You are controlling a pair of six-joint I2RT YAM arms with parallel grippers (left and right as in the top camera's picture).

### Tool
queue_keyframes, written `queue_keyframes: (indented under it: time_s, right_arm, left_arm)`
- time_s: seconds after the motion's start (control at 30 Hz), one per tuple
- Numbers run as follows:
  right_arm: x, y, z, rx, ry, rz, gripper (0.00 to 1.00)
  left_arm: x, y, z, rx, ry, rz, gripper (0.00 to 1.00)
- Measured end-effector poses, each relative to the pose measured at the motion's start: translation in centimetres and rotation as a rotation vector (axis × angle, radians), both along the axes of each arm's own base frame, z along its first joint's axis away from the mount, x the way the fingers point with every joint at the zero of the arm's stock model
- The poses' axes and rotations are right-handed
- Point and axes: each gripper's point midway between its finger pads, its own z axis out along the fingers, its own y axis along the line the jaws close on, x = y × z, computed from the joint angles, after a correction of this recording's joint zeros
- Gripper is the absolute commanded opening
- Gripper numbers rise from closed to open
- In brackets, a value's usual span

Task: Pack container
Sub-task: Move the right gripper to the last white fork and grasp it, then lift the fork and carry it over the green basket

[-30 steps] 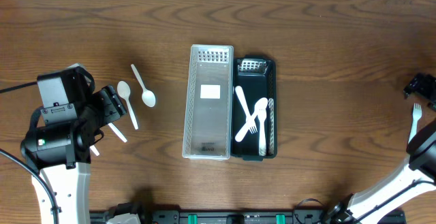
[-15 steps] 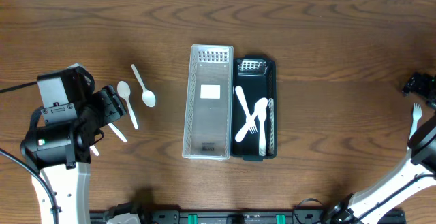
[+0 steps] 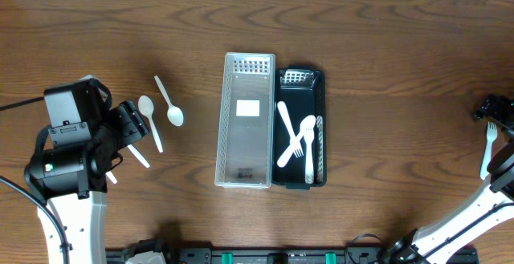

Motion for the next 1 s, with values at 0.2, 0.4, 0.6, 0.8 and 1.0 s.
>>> queue_keyframes:
  time_s: [0.2, 0.4, 0.6, 0.8, 1.0]
  right_arm:
    - [0.0, 0.7, -1.0, 0.019, -0.036, 0.002, 0.95]
    - [-0.1, 1.0, -1.0, 0.013, -0.053, 0.001, 0.89]
    - [-0.3, 1.1, -1.0, 0.018, -0.047, -0.006, 0.66]
    - [-0.5, 1.2, -1.0, 0.021, -0.043, -0.015, 0.52]
    - [-0.6, 1.3, -1.0, 0.024, -0.038, -0.023, 0.43]
  left_arm:
    - [0.0, 0.0, 0.0, -0.001, 0.0, 0.001, 0.74]
    - [0.0, 0.0, 0.0, -0.001, 0.0, 0.001, 0.74]
    - [0.0, 0.0, 0.0, -0.002, 0.0, 0.002, 0.74]
    - [0.0, 0.0, 0.0, -0.002, 0.0, 0.002, 0.74]
    - [0.0, 0.0, 0.0, -0.001, 0.0, 0.001, 0.74]
